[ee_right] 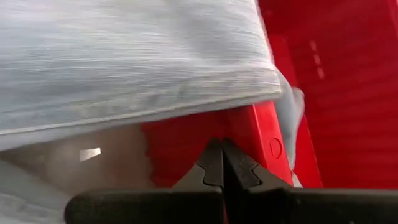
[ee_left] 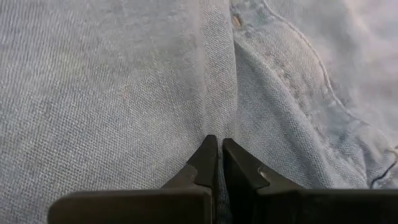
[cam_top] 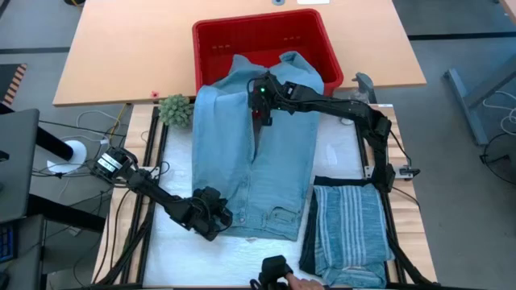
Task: Fold Laundry from Bin
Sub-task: Fold the light blue denim pants
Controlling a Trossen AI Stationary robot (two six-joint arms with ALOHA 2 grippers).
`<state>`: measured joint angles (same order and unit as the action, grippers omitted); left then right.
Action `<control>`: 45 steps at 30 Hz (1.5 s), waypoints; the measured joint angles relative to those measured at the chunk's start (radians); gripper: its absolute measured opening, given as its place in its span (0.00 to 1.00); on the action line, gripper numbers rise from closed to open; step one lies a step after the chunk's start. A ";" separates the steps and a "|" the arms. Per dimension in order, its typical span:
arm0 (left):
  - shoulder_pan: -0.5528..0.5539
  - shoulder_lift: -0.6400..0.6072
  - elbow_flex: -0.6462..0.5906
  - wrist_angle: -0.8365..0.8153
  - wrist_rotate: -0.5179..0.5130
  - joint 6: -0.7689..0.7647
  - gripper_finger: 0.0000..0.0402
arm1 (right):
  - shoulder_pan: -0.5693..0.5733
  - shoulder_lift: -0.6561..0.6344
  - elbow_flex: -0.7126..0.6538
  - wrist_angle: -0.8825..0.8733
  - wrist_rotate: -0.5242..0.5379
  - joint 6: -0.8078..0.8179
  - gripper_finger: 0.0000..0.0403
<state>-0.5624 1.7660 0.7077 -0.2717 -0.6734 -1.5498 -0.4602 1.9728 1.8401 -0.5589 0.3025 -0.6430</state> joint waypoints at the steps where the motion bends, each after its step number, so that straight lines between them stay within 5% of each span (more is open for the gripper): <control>1: -0.007 -0.001 -0.012 0.023 -0.010 -0.015 0.01 | -0.006 0.000 0.000 0.002 0.006 0.004 0.04; 16: -0.072 -0.002 -0.031 0.115 0.003 -0.068 0.01 | 0.045 -0.125 0.007 0.033 0.084 0.021 0.04; 21: -0.119 -0.002 -0.031 0.144 0.029 -0.102 0.01 | 0.067 -0.161 0.004 -0.046 -0.023 0.125 0.04; 27: -0.200 -0.003 -0.030 0.170 0.062 -0.107 0.01 | 0.117 -0.210 0.004 -0.314 -0.270 0.168 0.04; 36: -0.331 -0.016 -0.025 0.280 0.277 -0.121 0.01 | 0.268 -0.267 0.004 -0.573 -0.455 0.240 0.04; 42: -0.373 -0.018 -0.024 0.271 0.286 -0.189 0.01 | 0.326 -0.260 -0.028 -0.650 -0.397 0.381 0.04; 45: -0.390 -0.018 -0.024 0.264 0.294 -0.202 0.01 | 0.307 -0.258 -0.088 -0.653 -0.270 0.447 0.05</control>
<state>-0.9519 1.7477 0.6838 -0.0080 -0.3790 -1.7519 -0.1536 1.7144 1.7517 -1.2122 0.0327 -0.1963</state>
